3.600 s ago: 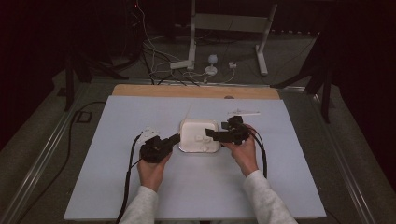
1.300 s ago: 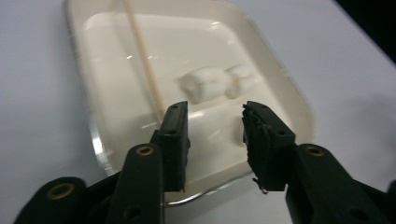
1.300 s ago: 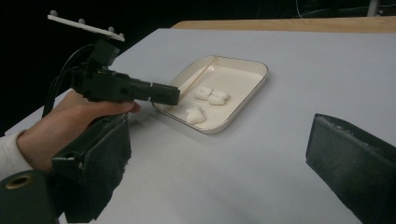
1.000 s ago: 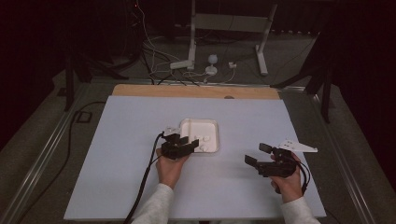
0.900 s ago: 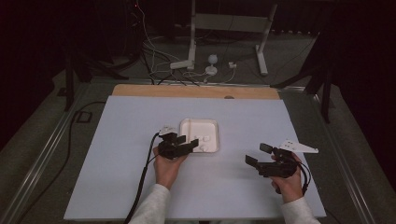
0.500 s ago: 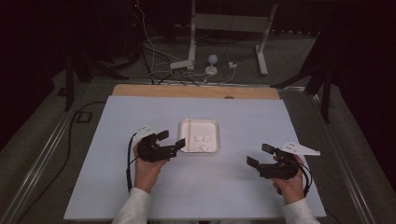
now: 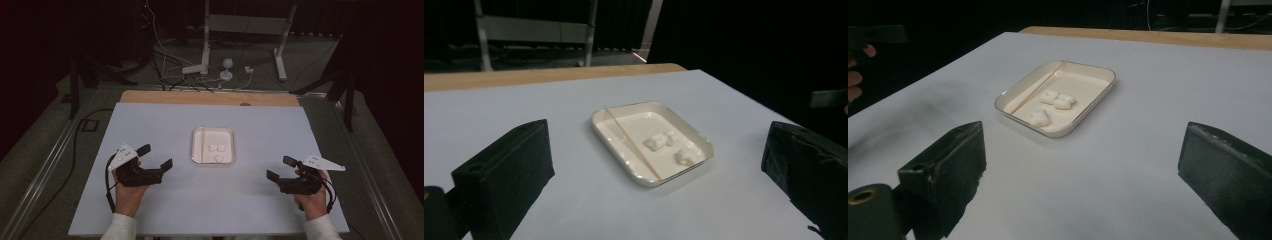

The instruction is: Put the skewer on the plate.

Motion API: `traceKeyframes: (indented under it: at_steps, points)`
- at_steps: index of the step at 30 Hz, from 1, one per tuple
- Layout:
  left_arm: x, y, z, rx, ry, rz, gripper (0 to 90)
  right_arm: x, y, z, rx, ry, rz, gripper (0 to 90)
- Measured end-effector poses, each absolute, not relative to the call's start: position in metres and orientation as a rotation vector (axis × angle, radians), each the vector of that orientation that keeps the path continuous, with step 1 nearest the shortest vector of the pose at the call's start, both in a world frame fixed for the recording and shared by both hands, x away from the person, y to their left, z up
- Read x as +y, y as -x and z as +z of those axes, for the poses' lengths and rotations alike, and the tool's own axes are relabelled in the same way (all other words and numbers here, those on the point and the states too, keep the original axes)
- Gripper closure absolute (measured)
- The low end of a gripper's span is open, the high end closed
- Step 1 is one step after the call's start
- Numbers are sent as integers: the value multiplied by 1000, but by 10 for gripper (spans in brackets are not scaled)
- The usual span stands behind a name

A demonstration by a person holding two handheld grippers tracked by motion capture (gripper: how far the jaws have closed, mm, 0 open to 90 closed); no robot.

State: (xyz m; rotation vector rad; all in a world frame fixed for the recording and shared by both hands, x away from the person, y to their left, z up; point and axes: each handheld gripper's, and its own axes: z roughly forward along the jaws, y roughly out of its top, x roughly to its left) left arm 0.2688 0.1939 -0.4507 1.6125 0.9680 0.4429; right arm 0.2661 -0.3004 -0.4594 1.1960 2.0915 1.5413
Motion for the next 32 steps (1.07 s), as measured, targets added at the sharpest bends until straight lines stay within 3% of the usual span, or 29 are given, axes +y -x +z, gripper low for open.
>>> traceKeyframes:
  at_steps: [32]
  points:
    - [230, -253, -465, 1009, -1573, 538, 5, -305, -266, -472, 2049, -1163, 1471, 0]
